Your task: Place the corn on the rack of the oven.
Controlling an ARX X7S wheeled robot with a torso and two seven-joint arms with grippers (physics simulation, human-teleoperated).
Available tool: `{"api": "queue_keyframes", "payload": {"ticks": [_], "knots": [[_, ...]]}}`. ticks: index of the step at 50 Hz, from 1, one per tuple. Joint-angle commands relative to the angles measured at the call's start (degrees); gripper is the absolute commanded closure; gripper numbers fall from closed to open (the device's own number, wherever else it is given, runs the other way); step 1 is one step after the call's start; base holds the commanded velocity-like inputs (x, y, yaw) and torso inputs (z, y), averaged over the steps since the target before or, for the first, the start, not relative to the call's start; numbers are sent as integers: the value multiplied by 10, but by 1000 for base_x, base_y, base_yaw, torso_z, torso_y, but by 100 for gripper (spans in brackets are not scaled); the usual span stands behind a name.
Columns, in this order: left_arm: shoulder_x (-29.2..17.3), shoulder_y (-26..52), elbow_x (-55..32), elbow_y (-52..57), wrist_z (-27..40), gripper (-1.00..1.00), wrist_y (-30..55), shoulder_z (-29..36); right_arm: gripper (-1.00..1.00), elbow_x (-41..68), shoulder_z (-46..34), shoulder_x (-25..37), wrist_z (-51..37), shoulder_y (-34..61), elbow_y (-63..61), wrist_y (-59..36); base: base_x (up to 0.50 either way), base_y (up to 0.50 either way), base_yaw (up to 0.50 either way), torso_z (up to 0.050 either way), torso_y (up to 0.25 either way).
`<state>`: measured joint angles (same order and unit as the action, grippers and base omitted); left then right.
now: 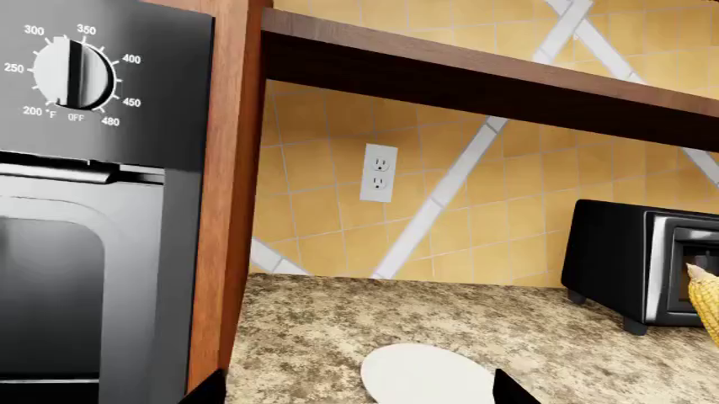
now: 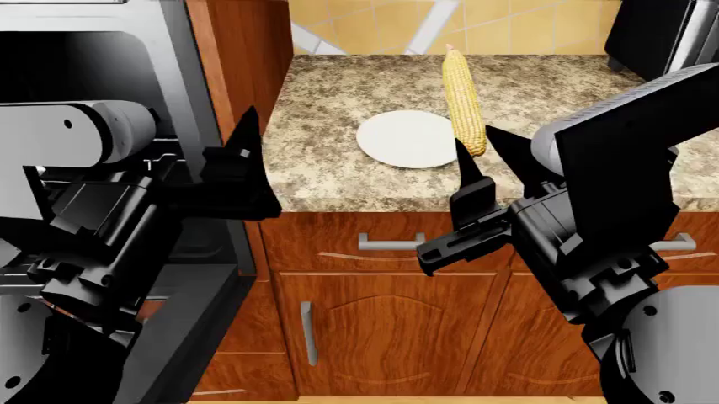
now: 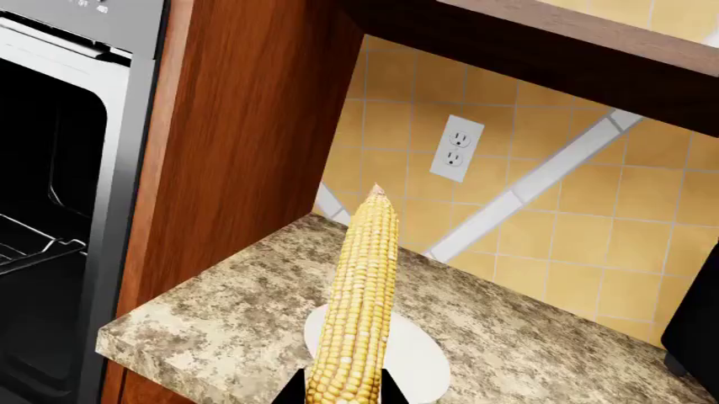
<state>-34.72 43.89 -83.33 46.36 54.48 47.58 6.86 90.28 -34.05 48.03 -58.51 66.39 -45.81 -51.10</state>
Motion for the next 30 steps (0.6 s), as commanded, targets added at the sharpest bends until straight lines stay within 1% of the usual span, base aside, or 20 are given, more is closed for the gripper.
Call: {"api": "queue_keyframes", "payload": {"ticks": [1, 9, 30], "knots": [[-11, 9, -19, 0, 13, -100, 3, -4, 100, -3, 6, 7, -4, -2, -10, 0, 0, 438, 0, 0, 0], [-12, 9, -22, 2, 15, -100, 0, -4, 100, 6, 9, 16, -13, -5, -20, 4, 0, 438, 0, 0, 0], [-16, -5, -13, 3, 2, -100, -9, -9, 100, 58, 0, 16, -57, 32, -31, -10, 0, 432, 0, 1, 0]]}}
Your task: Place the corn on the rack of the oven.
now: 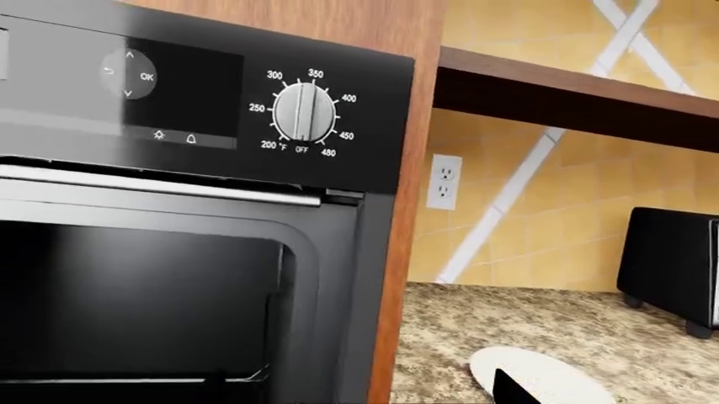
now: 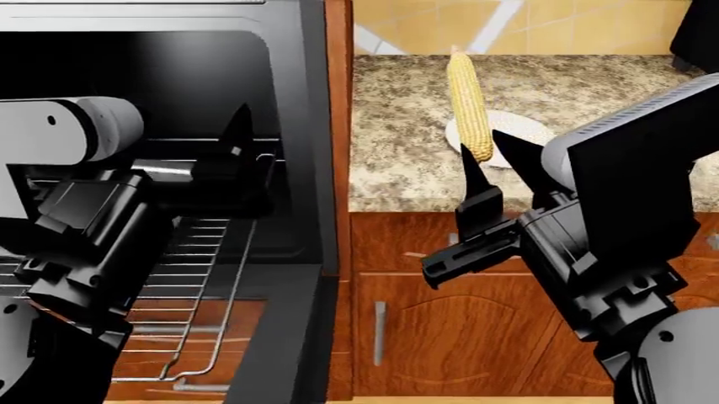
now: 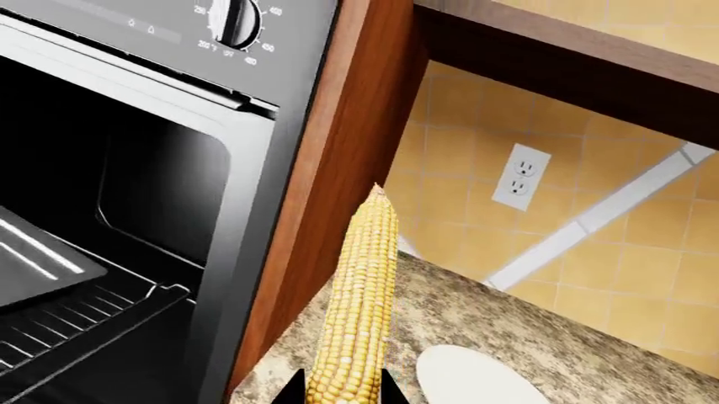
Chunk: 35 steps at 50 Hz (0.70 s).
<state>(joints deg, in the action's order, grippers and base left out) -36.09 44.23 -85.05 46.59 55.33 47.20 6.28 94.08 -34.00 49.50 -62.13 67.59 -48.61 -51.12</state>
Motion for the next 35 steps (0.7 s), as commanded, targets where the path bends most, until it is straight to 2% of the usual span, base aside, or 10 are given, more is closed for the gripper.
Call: {"api": "queue_keyframes", "payload": {"ticks": [1, 35], "knots": [[-2, -8, 3, 1, -5, -100, -5, -3, 100, 22, -1, 0, -22, 22, -3, -10, 0, 402, 0, 0, 0], [-6, -5, -2, 3, -1, -100, -11, -1, 100, 36, -8, 0, -27, 31, -10, -13, 0, 370, 0, 0, 0]]}}
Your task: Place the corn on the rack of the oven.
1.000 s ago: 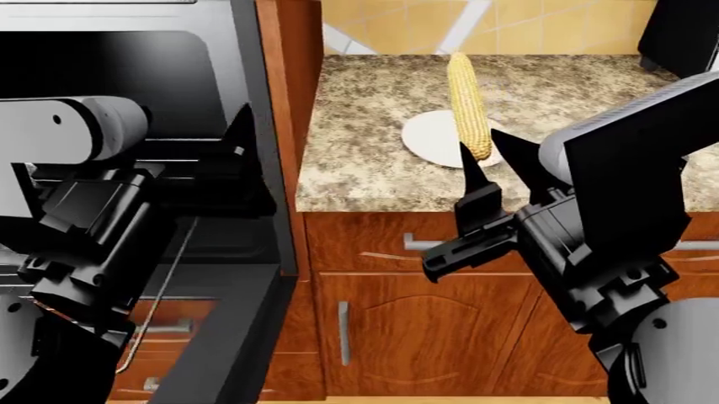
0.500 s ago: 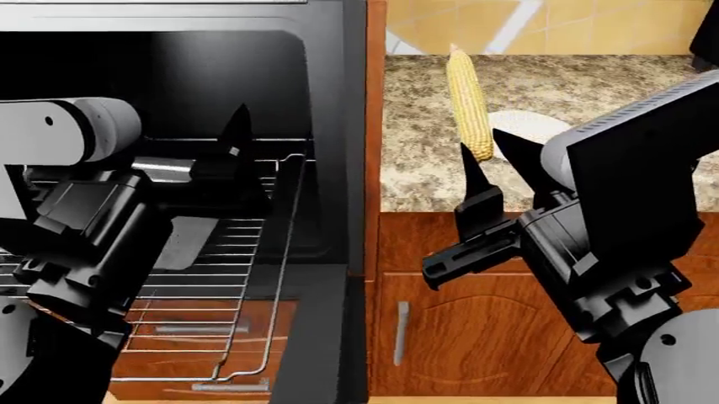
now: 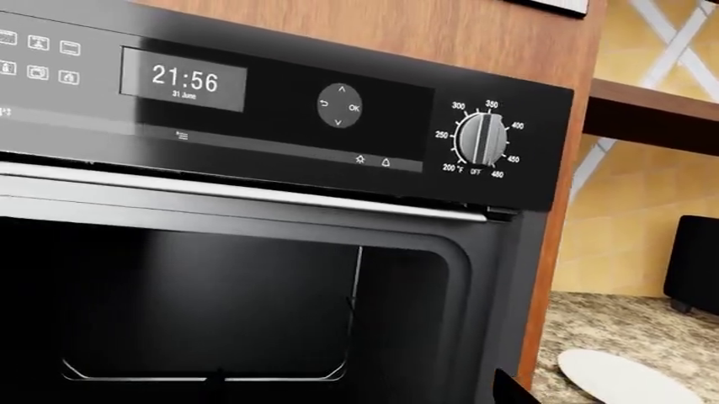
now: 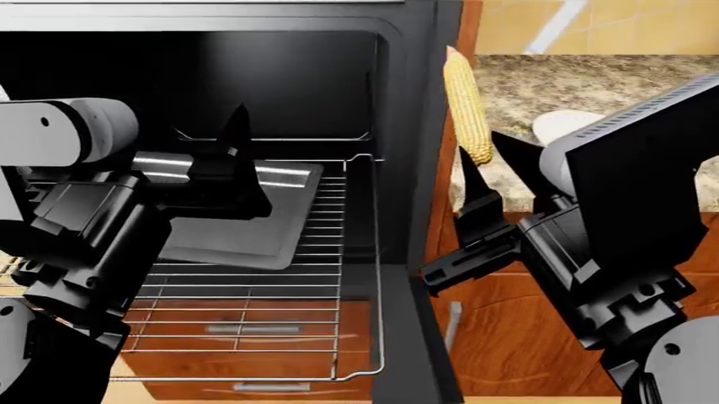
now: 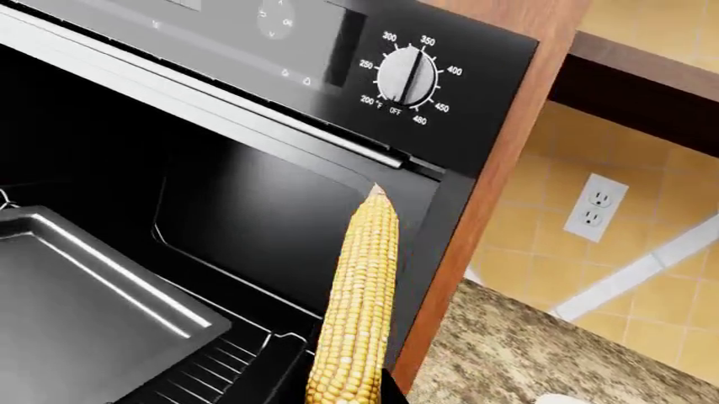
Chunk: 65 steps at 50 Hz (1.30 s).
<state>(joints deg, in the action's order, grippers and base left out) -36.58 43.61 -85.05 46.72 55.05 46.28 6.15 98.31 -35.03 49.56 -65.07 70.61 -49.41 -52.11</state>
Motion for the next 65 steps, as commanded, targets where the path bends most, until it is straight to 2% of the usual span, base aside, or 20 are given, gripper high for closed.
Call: {"api": "queue_keyframes", "payload": {"ticks": [1, 47, 65], "knots": [[-2, 1, -3, 2, 2, -100, -2, 1, 100, -6, 3, 0, 3, 2, -1, -3, 0, 332, 0, 0, 0], [-3, 1, 5, -3, -4, -100, -6, 9, 100, -18, -4, -2, 23, -1, 5, -5, 0, 294, 0, 0, 0], [-2, -13, 25, -10, -19, -100, -12, 12, 100, -52, -3, -3, 56, -28, 23, 6, 0, 221, 0, 0, 0]]}}
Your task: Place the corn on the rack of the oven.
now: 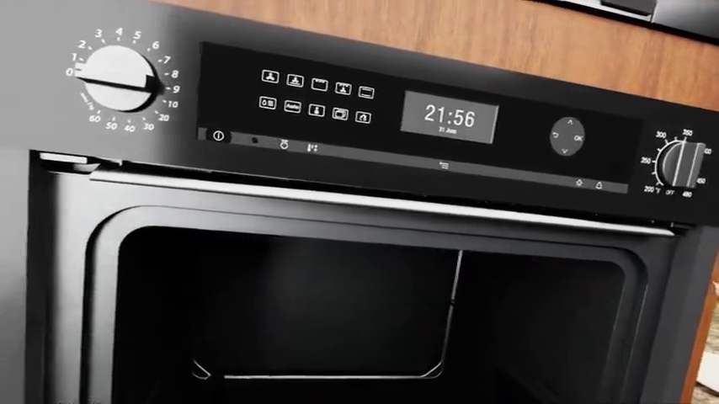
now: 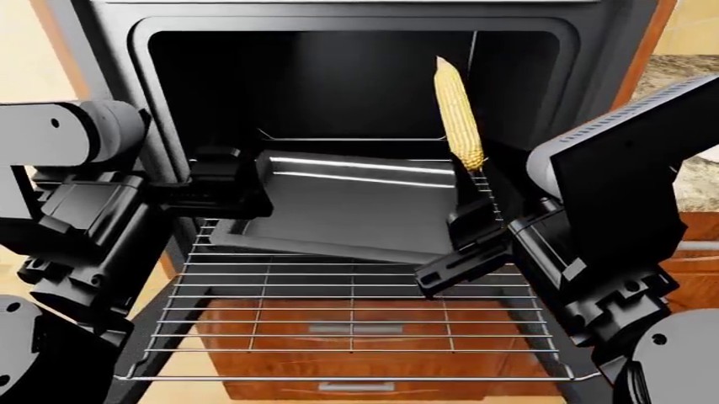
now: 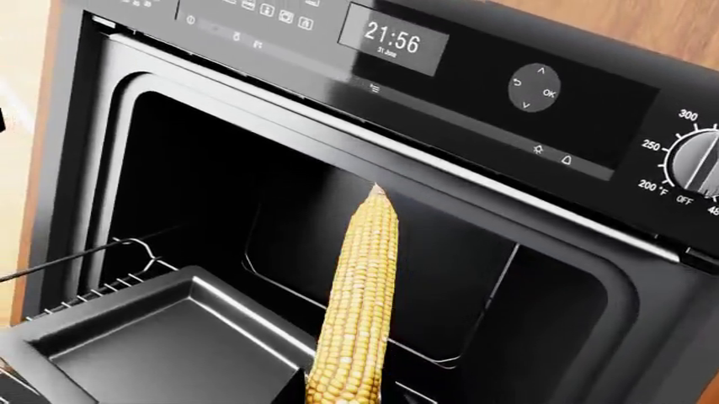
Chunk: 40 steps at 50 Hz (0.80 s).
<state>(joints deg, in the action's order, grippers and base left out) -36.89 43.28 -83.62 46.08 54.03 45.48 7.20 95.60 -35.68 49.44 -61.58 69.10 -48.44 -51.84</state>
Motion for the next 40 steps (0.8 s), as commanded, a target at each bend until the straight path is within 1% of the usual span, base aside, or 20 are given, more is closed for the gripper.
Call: {"api": "queue_keyframes", "payload": {"ticks": [1, 6, 11, 15, 25, 33, 40], "knots": [[1, -9, 12, -5, -10, -100, -4, 2, 100, -30, 5, -6, 29, -16, 22, 6, 0, 0, 0, 0, 0], [4, -8, 16, -9, -14, -100, -4, 5, 100, -47, -2, -33, 81, -12, 67, 9, 0, 0, 0, 0, 0], [3, -11, 19, -10, -18, -100, -6, 5, 100, -47, -9, -59, 174, -14, 141, 15, 0, 0, 0, 0, 0], [0, -13, 20, -11, -18, -100, -7, 4, 100, -48, -17, -67, 210, -2, 188, 5, 0, 0, 0, 0, 3], [-2, -10, 15, -7, -11, -100, -7, 5, 100, -55, -37, -81, 248, 4, 261, -12, 0, 0, 0, 1, 0], [3, -6, 20, -13, -14, -100, -7, 11, 100, -69, -63, -116, 287, 15, 320, -25, 0, 0, 0, 0, 0], [1, -8, 23, -15, -17, -100, -8, 12, 100, -89, -83, -133, 314, 16, 350, -32, 0, 0, 0, 0, 0]]}}
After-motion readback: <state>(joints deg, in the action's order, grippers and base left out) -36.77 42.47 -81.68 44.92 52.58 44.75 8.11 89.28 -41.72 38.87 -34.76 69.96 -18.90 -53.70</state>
